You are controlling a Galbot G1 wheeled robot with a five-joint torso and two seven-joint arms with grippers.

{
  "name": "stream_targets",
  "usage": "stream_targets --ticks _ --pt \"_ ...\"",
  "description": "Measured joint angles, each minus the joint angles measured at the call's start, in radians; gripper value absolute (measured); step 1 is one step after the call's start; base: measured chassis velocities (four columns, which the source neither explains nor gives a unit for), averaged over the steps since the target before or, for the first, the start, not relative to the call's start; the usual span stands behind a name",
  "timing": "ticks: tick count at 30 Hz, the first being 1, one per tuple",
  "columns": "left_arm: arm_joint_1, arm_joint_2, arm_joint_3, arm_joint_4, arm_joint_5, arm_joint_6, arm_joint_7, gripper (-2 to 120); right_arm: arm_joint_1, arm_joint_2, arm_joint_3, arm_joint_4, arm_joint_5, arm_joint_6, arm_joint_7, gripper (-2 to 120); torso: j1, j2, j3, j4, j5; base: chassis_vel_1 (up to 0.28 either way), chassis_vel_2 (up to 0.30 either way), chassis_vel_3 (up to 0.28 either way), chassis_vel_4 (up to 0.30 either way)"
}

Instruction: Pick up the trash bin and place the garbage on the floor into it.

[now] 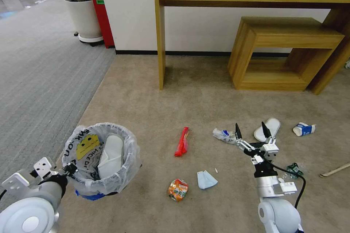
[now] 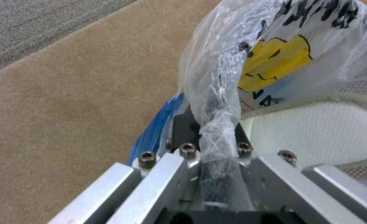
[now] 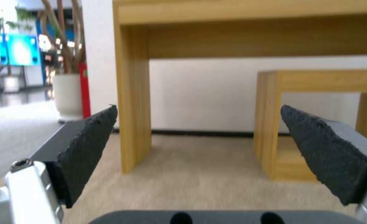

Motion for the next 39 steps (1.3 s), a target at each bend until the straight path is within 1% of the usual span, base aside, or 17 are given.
stream_targets --ticks 2,3,6,8,10,11,14,15,18,19,20,21,23,26,27,30,39 --pt "0.002 -0.002 0.001 -0.005 0.002 0.0 0.0 0 -0.011 -0.017 -0.006 0.012 0.006 -0.055 0.0 100 0.0 0.0 0.0 0.0001 0.0 0.0 0.0 0.0 0.0" --pt "0.002 -0.002 0.001 -0.005 0.002 0.0 0.0 0 -0.011 -0.017 -0.006 0.012 0.006 -0.055 0.0 100 0.0 0.0 0.0 0.0001 0.0 0.0 0.0 0.0 0.0" --pt "0.007 -0.004 0.001 -0.011 0.005 0.0 -0.001 0 -0.035 -0.053 -0.026 0.03 0.034 -0.167 0.011 100 0.0 0.0 0.0 -0.0001 0.0 0.0 0.0 0.0 0.0" --pt "0.009 -0.005 0.001 -0.012 0.007 0.0 -0.001 0 -0.039 -0.067 -0.037 0.032 0.046 -0.196 0.012 100 0.0 0.0 0.0 -0.0001 0.0 0.0 0.0 0.0 0.0" --pt "0.013 -0.008 0.006 -0.018 0.022 0.0 -0.002 0 -0.042 -0.122 -0.074 0.033 0.091 -0.307 -0.006 100 0.0 0.0 0.0 0.0 0.0001 0.0 0.0 0.0 0.0" --pt "0.013 -0.008 0.006 -0.018 0.022 0.0 -0.002 0 -0.042 -0.122 -0.074 0.033 0.091 -0.307 -0.006 100 0.0 0.0 0.0 0.0 0.0001 0.0 0.0 0.0 0.0" --pt "0.023 -0.016 0.023 -0.034 0.053 0.0 -0.004 0 0.002 -0.23 -0.147 0.007 0.161 -0.503 -0.02 100 0.0 0.0 0.0 0.0001 0.0001 0.0 0.0 0.0 0.0" --pt "0.023 -0.016 0.023 -0.034 0.053 0.0 -0.004 0 0.002 -0.23 -0.147 0.007 0.161 -0.503 -0.02 100 0.0 0.0 0.0 0.0001 0.0001 0.0 0.0 0.0 0.0" --pt "0.033 -0.022 0.03 -0.045 0.076 0.0 -0.005 0 0.065 -0.317 -0.211 -0.044 0.169 -0.612 -0.104 100 0.0 0.0 0.0 0.0002 0.0 0.0 0.0 0.0 0.0" --pt "0.033 -0.022 0.03 -0.045 0.076 0.0 -0.005 0 0.065 -0.317 -0.211 -0.044 0.169 -0.612 -0.104 100 0.0 0.0 0.0 0.0002 0.0 0.0 0.0 0.0 0.0" --pt "0.038 -0.024 0.03 -0.05 0.084 0.0 -0.005 0 0.1 -0.345 -0.252 -0.072 0.148 -0.642 -0.175 100 0.0 0.0 0.0 0.0002 -0.0001 0.0 0.0 0.0 0.0" --pt "0.041 -0.026 0.03 -0.054 0.089 0.0 -0.005 0 0.12 -0.356 -0.282 -0.087 0.134 -0.655 -0.202 100 0.0 0.0 0.0 0.0 -0.0001 0.0 0.0 0.0 0.0" --pt "0.043 -0.027 0.029 -0.057 0.092 0.0 -0.005 0 0.141 -0.362 -0.318 -0.103 0.119 -0.67 -0.217 100 0.0 0.0 0.0 0.0001 0.0 0.0 0.0 0.0 0.0" --pt "0.051 -0.034 0.019 -0.063 0.099 0.0 -0.006 0 0.211 -0.359 -0.425 -0.175 0.014 -0.684 -0.265 100 0.0 0.0 0.0 0.0002 -0.0001 0.0 0.0 0.0 0.0" --pt "0.051 -0.034 0.019 -0.063 0.099 0.0 -0.006 0 0.211 -0.359 -0.425 -0.175 0.014 -0.684 -0.265 100 0.0 0.0 0.0 0.0002 -0.0001 0.0 0.0 0.0 0.0" --pt "0.06 -0.041 0.008 -0.07 0.1 0.0 -0.006 0 0.253 -0.342 -0.498 -0.246 -0.078 -0.663 -0.312 100 0.0 0.0 0.0 0.0001 0.0 0.0 0.0 0.0 0.0" --pt "0.07 -0.063 0.01 -0.075 0.124 0.0 -0.006 0 0.318 -0.275 -0.598 -0.354 -0.145 -0.63 -0.359 100 0.0 0.0 0.0 0.0001 -0.0001 0.0 0.0 0.0 0.0"
